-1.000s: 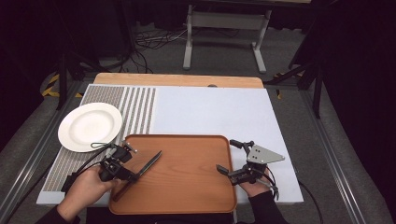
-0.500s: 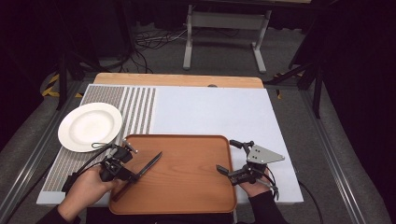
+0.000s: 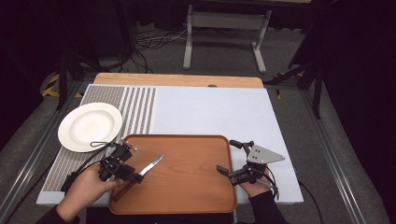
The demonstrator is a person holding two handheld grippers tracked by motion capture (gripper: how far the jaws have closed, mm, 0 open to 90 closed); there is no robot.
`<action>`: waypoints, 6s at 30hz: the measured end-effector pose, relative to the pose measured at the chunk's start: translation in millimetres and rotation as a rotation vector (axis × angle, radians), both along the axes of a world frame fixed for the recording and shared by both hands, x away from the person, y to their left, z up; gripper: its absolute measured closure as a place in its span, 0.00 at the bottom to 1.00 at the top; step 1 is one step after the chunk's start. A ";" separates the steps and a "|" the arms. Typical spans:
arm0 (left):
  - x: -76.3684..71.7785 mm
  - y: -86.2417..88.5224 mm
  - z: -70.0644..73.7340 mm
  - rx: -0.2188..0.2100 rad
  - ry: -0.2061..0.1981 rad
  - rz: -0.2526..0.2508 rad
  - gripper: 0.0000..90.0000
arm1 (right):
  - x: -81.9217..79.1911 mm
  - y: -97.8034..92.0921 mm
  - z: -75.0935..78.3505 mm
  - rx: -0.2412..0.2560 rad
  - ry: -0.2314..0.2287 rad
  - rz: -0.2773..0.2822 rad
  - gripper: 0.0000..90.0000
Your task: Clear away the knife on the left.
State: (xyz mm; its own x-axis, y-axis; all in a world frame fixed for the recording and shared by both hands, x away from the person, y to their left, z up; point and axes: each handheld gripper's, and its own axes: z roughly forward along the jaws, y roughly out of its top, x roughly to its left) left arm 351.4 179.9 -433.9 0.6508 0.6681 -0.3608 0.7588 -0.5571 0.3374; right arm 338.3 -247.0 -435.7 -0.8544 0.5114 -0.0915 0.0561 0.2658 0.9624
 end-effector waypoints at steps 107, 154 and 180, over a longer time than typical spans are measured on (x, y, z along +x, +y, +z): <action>6.7 -11.4 -5.7 0.264 -0.351 -0.645 1.00 | 1.1 -1.4 -0.7 -0.002 0.004 0.001 0.02; 19.1 18.5 -8.8 0.238 -0.315 -0.521 1.00 | 1.2 -1.5 -0.9 -0.003 0.002 -0.002 0.02; 5.2 40.8 27.7 -0.080 -0.479 -0.318 0.24 | 0.4 -1.8 -0.4 0.004 0.001 -0.008 0.02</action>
